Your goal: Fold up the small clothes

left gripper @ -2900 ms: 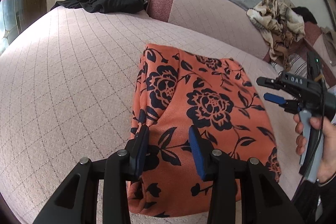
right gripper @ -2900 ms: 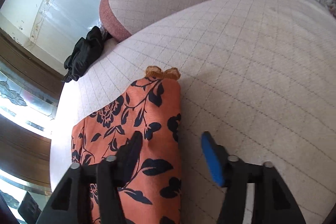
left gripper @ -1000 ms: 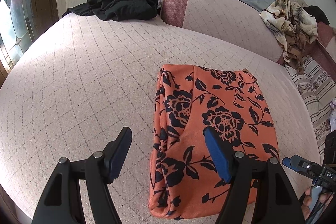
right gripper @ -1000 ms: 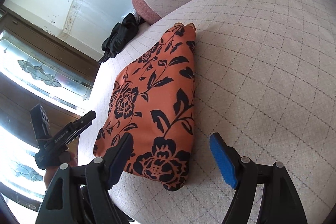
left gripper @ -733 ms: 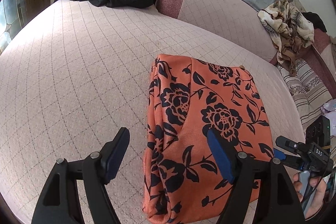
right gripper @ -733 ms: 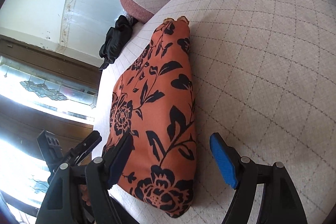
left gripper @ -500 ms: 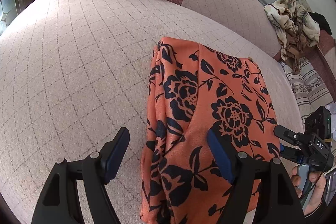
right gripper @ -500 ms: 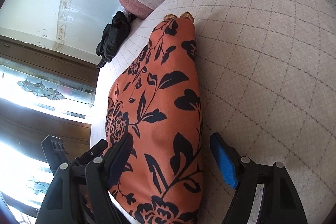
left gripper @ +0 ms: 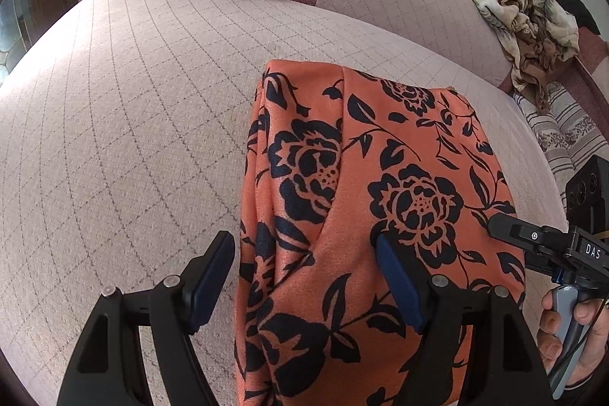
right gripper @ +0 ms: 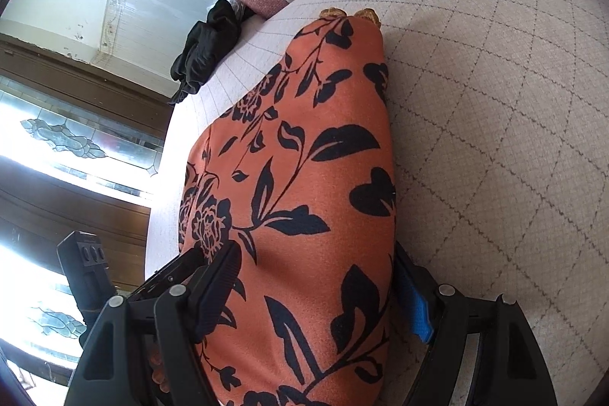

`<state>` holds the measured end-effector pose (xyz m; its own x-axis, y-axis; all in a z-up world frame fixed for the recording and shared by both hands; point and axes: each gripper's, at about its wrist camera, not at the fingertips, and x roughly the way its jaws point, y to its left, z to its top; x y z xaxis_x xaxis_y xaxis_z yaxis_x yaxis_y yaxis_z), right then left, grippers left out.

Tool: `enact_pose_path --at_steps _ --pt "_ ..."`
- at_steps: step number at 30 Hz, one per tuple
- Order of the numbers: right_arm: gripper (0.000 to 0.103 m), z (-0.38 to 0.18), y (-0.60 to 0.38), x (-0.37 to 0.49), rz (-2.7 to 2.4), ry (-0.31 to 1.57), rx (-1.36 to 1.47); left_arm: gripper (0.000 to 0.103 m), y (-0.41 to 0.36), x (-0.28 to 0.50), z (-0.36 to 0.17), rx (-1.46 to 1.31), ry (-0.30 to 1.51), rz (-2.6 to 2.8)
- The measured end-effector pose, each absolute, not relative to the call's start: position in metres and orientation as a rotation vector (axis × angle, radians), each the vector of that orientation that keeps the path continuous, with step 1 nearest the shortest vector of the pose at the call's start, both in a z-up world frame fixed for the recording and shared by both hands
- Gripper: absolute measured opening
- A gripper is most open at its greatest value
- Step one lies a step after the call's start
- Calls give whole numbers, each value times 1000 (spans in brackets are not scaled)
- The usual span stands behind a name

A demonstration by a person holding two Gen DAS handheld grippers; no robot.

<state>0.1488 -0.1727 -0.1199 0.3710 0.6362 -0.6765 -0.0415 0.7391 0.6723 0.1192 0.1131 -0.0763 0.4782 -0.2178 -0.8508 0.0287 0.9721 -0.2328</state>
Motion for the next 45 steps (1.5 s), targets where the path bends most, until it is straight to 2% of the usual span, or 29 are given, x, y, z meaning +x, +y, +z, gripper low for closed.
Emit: enact_pose_path --at_steps 11,14,15,16,18,21,24,34,37,41,43,44,45 --pt "78 -119 -161 153 464 1118 557 79 113 124 -83 -217 1074 -172" --pt "69 -119 -157 154 454 1120 525 79 119 124 -86 -250 1094 -194" --pt "59 -119 -157 154 453 1121 516 71 120 126 -88 -274 1103 -214" --pt "55 -120 -155 155 451 1125 505 69 121 127 -90 -287 1105 -230" --pt "42 -117 -154 156 460 1124 478 50 121 127 -88 -297 1105 -269" --pt "35 -102 -149 154 474 1102 421 36 120 126 -79 -297 1093 -279" --pt "33 -80 -148 152 507 1062 390 30 118 125 -63 -326 1068 -293" --pt "33 -3 -217 165 505 892 379 30 61 146 20 -258 925 -365" --pt "33 -3 -242 175 486 882 394 30 61 146 31 -234 934 -362" --pt "33 -29 -265 190 465 910 434 30 62 144 16 -224 986 -344" --pt "33 -51 -273 193 456 940 457 33 56 149 -6 -213 1048 -332" --pt "34 -64 -276 196 452 964 469 39 54 151 -20 -204 1090 -316" --pt "37 -79 -279 199 439 1000 485 53 56 151 -32 -206 1117 -300"
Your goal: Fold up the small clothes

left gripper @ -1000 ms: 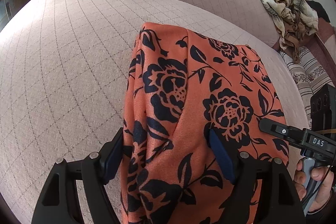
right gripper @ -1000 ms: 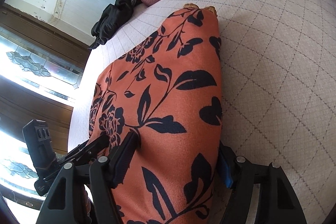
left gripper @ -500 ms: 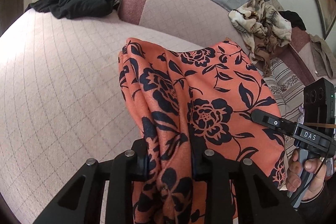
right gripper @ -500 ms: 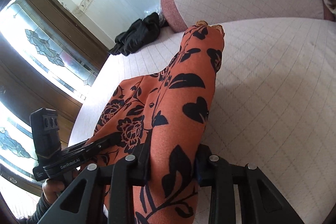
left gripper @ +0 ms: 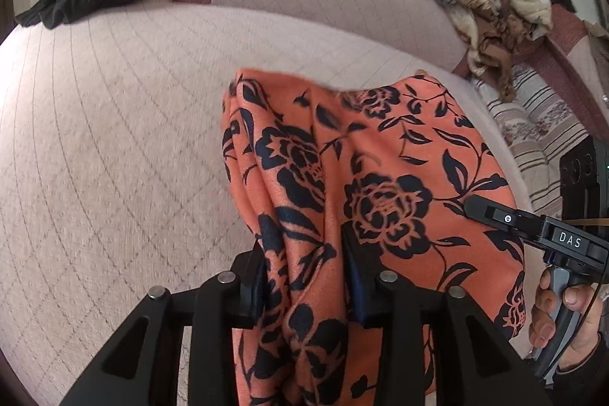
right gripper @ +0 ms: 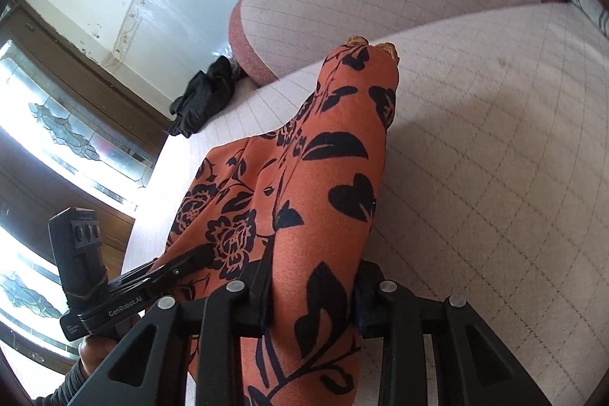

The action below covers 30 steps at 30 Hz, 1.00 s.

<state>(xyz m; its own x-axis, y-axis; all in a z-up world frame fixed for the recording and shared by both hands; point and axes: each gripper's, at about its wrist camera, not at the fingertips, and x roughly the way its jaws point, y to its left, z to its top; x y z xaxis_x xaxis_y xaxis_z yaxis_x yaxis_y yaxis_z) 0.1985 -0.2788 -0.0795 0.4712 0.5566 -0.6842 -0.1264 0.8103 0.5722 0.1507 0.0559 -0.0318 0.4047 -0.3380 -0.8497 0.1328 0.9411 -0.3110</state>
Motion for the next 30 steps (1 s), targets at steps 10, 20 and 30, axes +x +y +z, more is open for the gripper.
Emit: enact_pose_path --at_steps 10,20,30 --pt "62 -66 -301 174 242 904 459 73 95 118 4 -237 1002 -245" --pt "67 -94 -268 197 351 1010 551 76 96 128 -26 -243 1086 -177" --pt "71 -95 -267 223 343 1004 613 78 99 131 -21 -231 1076 -141"
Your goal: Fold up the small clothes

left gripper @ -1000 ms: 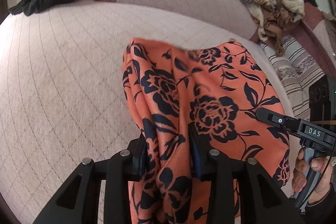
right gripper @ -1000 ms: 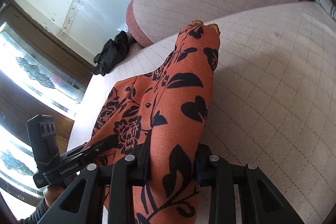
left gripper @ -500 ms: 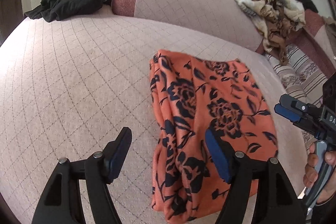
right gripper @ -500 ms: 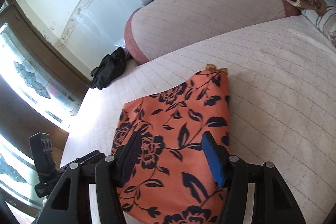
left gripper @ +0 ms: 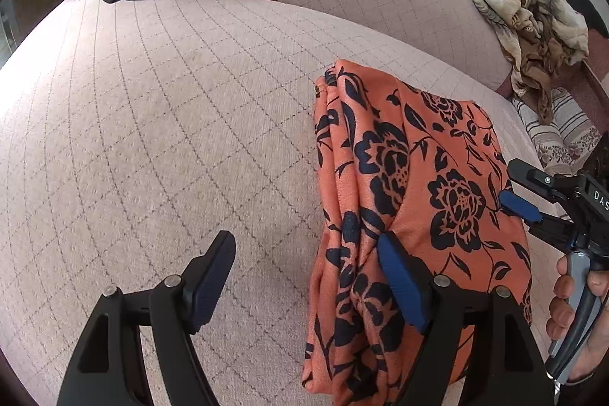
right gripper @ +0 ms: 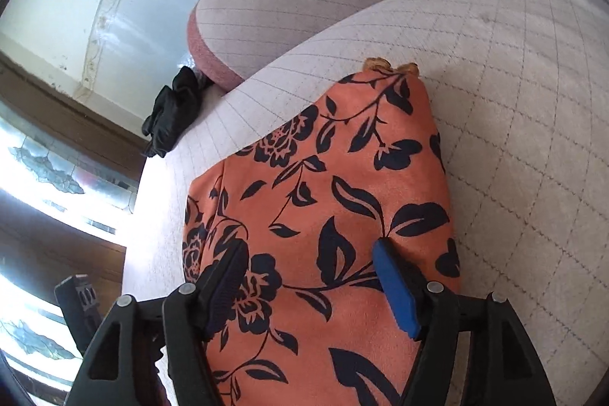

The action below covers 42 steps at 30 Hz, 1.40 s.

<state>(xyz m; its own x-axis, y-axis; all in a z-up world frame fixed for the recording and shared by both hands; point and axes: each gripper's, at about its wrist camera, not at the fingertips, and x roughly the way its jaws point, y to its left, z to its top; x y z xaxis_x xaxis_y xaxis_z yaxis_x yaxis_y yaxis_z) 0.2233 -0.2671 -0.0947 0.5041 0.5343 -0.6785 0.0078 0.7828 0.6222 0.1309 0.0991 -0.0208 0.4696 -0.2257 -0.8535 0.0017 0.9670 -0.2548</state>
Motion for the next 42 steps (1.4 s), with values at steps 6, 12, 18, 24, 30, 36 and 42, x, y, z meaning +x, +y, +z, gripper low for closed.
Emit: enact_pose_path --at_steps 6,12,18,24,30,36,42 --pt "72 -52 -261 183 377 915 535 78 103 107 3 -183 1015 -107" --pt "79 -48 -250 114 270 953 371 87 92 62 24 -124 988 -56" --pt "92 -62 -236 53 157 1007 212 88 75 21 40 -76 955 -58" --pt "95 -67 -224 21 72 1019 93 89 68 -6 52 -64 920 -71" --pt "95 -51 -226 7 20 976 81 89 66 -20 63 -68 876 -44" --pt "103 0 -226 -8 -45 761 45 89 66 -25 78 -42 808 8" --pt "103 -9 -213 3 -1 822 -5 96 63 -26 83 -18 794 18"
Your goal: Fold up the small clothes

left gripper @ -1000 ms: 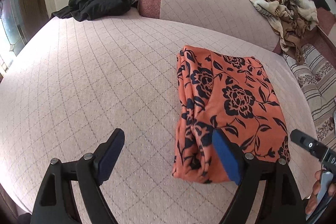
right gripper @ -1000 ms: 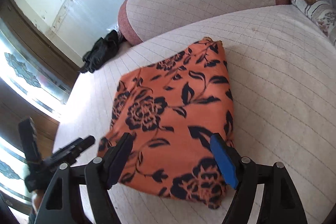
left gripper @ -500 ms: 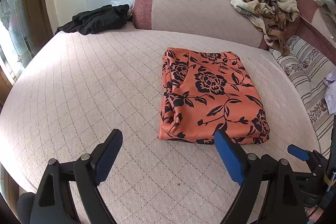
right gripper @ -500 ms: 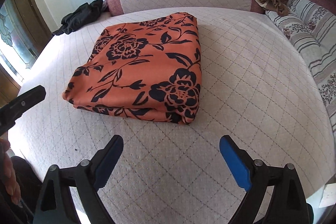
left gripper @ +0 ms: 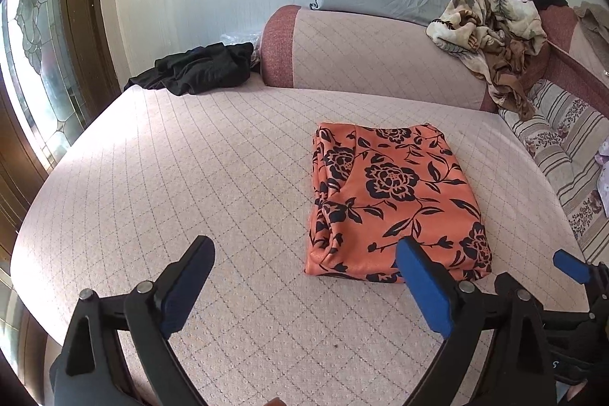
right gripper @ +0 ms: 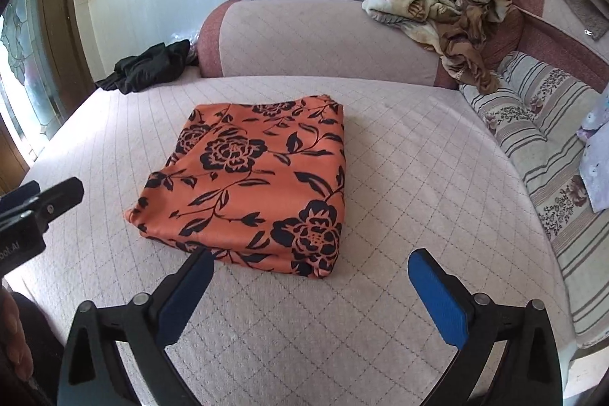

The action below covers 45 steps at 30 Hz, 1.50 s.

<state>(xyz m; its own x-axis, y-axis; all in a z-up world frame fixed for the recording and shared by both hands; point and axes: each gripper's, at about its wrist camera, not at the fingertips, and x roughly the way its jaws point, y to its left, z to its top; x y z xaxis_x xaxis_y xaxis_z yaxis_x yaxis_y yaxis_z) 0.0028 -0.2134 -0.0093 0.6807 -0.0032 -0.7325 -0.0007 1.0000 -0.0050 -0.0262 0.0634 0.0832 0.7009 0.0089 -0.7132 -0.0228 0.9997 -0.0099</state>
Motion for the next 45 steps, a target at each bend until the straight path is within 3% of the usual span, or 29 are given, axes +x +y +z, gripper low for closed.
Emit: enact_pose_path --at_steps 21,45 --pt "103 -14 -204 10 52 841 17 103 43 -25 97 39 767 8" --pt "103 -18 -202 25 66 862 6 103 36 -11 91 23 803 -28"
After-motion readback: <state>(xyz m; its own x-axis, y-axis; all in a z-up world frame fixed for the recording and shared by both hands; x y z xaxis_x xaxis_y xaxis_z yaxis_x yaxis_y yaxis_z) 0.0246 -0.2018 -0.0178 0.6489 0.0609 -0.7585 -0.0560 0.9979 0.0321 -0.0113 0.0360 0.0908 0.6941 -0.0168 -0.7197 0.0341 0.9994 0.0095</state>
